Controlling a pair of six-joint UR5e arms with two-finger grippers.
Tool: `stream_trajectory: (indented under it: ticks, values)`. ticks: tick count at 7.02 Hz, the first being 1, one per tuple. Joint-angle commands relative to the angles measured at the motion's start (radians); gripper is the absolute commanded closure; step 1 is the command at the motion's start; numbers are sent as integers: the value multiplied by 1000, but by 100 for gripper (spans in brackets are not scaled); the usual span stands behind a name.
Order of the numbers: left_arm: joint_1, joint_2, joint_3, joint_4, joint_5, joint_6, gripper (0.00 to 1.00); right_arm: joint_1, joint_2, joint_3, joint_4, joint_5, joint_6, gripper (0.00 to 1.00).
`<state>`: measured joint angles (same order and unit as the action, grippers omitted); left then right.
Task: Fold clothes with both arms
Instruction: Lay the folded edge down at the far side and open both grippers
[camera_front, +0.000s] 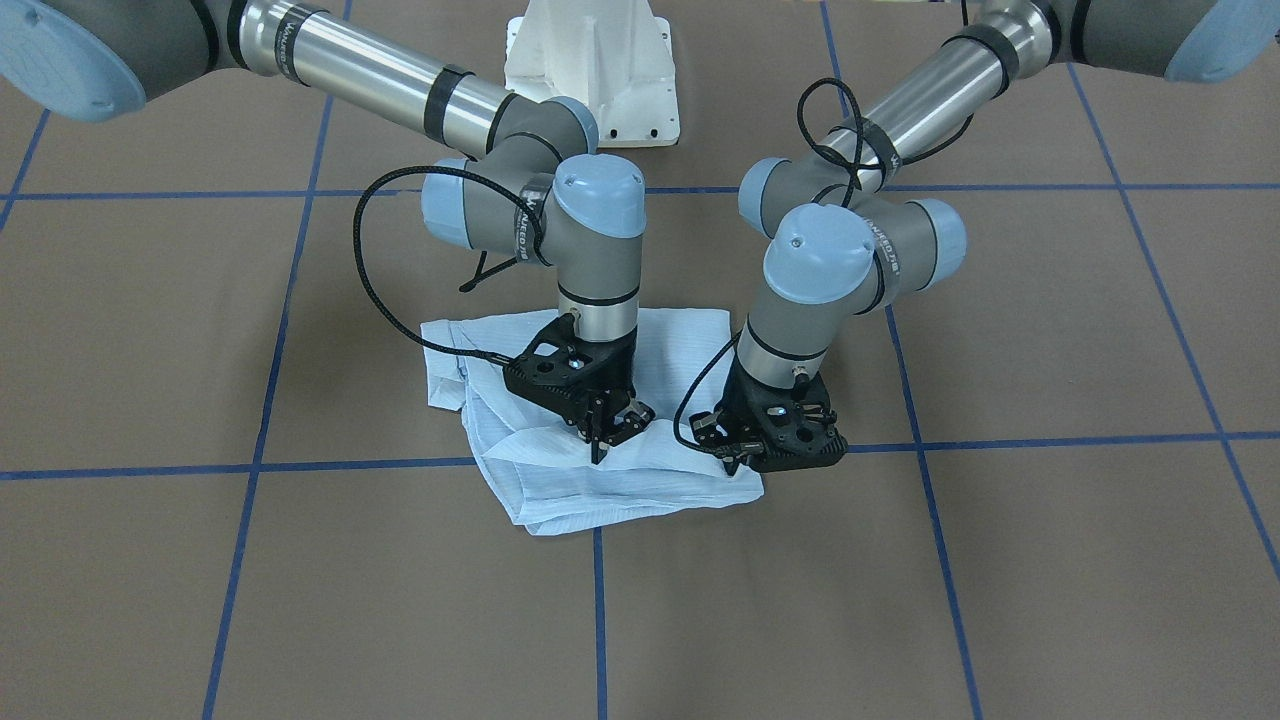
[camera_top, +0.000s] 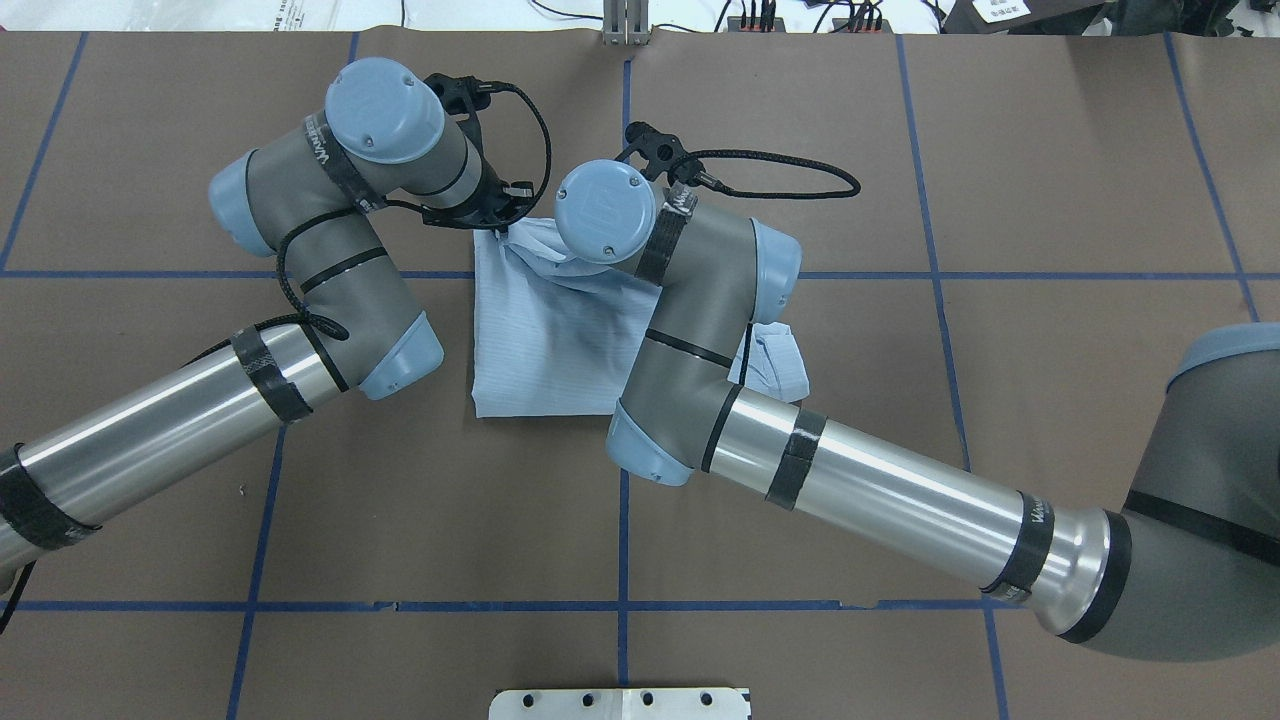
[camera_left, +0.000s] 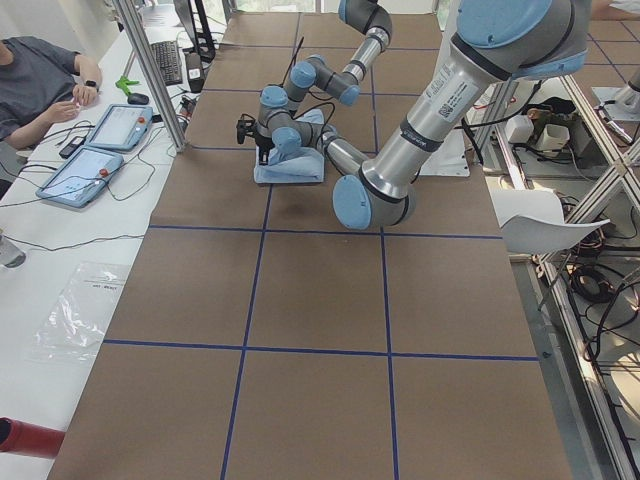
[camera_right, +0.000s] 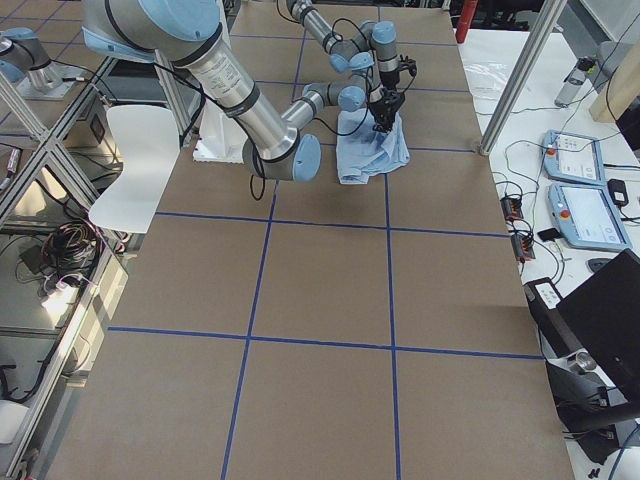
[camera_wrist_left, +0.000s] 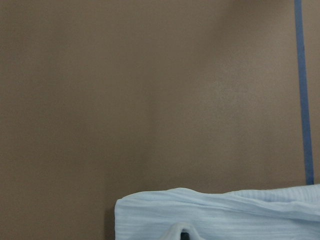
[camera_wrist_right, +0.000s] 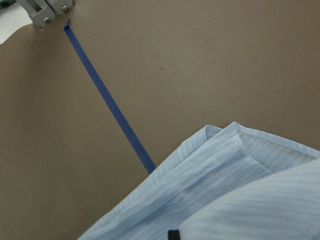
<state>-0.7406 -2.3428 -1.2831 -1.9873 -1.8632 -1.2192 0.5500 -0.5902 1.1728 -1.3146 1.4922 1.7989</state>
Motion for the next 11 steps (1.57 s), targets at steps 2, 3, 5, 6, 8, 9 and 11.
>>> stream_trajectory:
  ticks: [2,3,5,6,8,9,11]
  values:
    - [-14,-3,5,-4,4,3,100,14,3,-15,0,11,-48,100]
    - [-16,-1,5,-4,4,1,100,16,3,-19,0,10,-70,78]
    - [-22,3,4,-39,2,1,0,31,3,-28,-2,23,-188,0]
    - [-26,2,-1,-50,-7,1,0,65,15,-27,-3,96,-231,0]
    - [-19,0,-7,-48,-7,-3,0,120,10,-25,-6,213,-314,0]
    - [25,2,2,-50,-4,-3,0,136,4,-22,-8,239,-375,0]
    - [58,-6,36,-47,1,0,0,140,-17,-19,-3,241,-417,0]
